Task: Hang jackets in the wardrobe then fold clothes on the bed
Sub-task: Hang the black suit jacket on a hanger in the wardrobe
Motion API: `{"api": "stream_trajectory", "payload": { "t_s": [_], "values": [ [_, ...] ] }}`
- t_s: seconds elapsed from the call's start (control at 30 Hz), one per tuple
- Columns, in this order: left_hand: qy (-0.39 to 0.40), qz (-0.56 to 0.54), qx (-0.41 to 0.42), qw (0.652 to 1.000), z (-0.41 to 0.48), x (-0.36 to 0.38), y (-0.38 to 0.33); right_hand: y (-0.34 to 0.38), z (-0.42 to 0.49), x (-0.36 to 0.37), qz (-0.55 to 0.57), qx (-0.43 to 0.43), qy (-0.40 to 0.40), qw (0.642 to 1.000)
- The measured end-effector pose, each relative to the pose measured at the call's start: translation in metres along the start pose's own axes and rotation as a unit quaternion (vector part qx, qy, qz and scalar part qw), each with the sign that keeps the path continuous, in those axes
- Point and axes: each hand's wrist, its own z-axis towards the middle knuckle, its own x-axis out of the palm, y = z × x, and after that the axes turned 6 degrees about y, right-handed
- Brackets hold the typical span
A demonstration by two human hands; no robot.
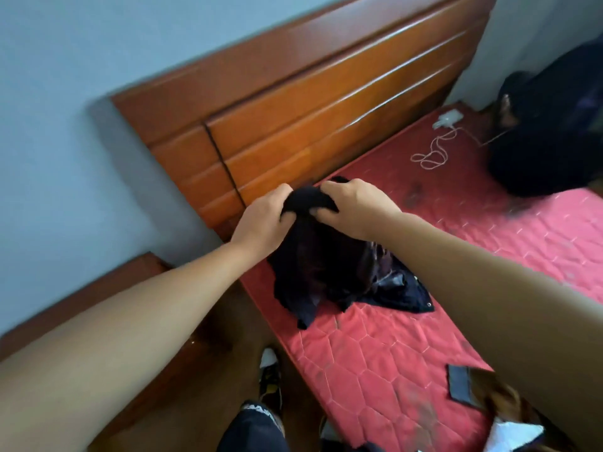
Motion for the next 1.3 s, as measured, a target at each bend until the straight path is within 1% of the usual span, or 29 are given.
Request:
{"api": "stream_trajectory", "payload": {
  "t_s": [0.17, 0.27, 0.3, 0.37, 0.43, 0.5, 0.6, 0.7, 0.8, 0.87, 0.93, 1.0, 1.03, 1.1, 1.13, 1.2, 1.27, 1.3],
  "values": [
    [-0.063, 0.05, -0.001, 0.997, -0.032, -0.058, -0.061, 0.002, -0.048, -0.027, 0.095, 0.007, 0.036, 0.995],
    [-0.102, 0.079, -0.009, 0.992, -0.055, -0.097, -0.093, 0.011, -0.07, -0.022, 0.097, 0.013, 0.081, 0.992],
    [-0.119, 0.085, -0.009, 0.989, -0.063, -0.111, -0.101, 0.015, -0.076, -0.018, 0.092, 0.009, 0.085, 0.992],
    [-0.148, 0.096, -0.002, 0.984, -0.081, -0.141, -0.117, 0.026, -0.082, -0.014, 0.099, -0.003, 0.072, 0.992],
    [-0.164, 0.128, 0.006, 0.978, -0.101, -0.172, -0.129, 0.038, -0.081, -0.017, 0.13, -0.024, 0.046, 0.99],
    [-0.167, 0.196, 0.006, 0.966, -0.125, -0.203, -0.134, 0.053, -0.076, -0.033, 0.15, -0.034, 0.016, 0.988],
    [-0.141, 0.333, -0.028, 0.932, -0.167, -0.247, -0.132, 0.077, -0.071, -0.068, 0.154, -0.046, -0.032, 0.986],
    [-0.093, 0.424, -0.069, 0.898, -0.213, -0.279, -0.123, 0.113, -0.071, -0.1, 0.102, -0.107, -0.064, 0.987],
    [-0.045, 0.49, -0.127, 0.861, -0.263, -0.305, -0.113, 0.16, -0.078, -0.121, -0.018, -0.181, -0.07, 0.981],
    [-0.044, 0.507, -0.172, 0.843, -0.296, -0.319, -0.108, 0.192, -0.083, -0.128, -0.121, -0.224, -0.073, 0.964],
    [-0.062, 0.511, -0.207, 0.832, -0.326, -0.334, -0.109, 0.221, -0.085, -0.128, -0.203, -0.266, -0.071, 0.94],
    [-0.088, 0.511, -0.234, 0.822, -0.355, -0.351, -0.119, 0.243, -0.082, -0.12, -0.227, -0.283, -0.082, 0.928],
    [-0.11, 0.511, -0.24, 0.818, -0.368, -0.362, -0.126, 0.252, -0.08, -0.115, -0.198, -0.273, -0.085, 0.938],
    [-0.157, 0.508, -0.238, 0.813, -0.39, -0.383, -0.142, 0.271, -0.079, -0.099, -0.091, -0.225, -0.062, 0.968],
    [-0.177, 0.51, -0.233, 0.809, -0.398, -0.392, -0.15, 0.282, -0.08, -0.089, -0.035, -0.209, -0.045, 0.976],
    [-0.205, 0.518, -0.224, 0.8, -0.412, -0.405, -0.168, 0.309, -0.086, -0.065, 0.066, -0.213, -0.016, 0.975],
    [-0.235, 0.521, -0.222, 0.79, -0.429, -0.417, -0.183, 0.339, -0.095, -0.042, 0.147, -0.235, 0.012, 0.961],
    [-0.248, 0.518, -0.226, 0.787, -0.439, -0.422, -0.189, 0.353, -0.1, -0.031, 0.171, -0.243, 0.022, 0.955]
  ]
}}
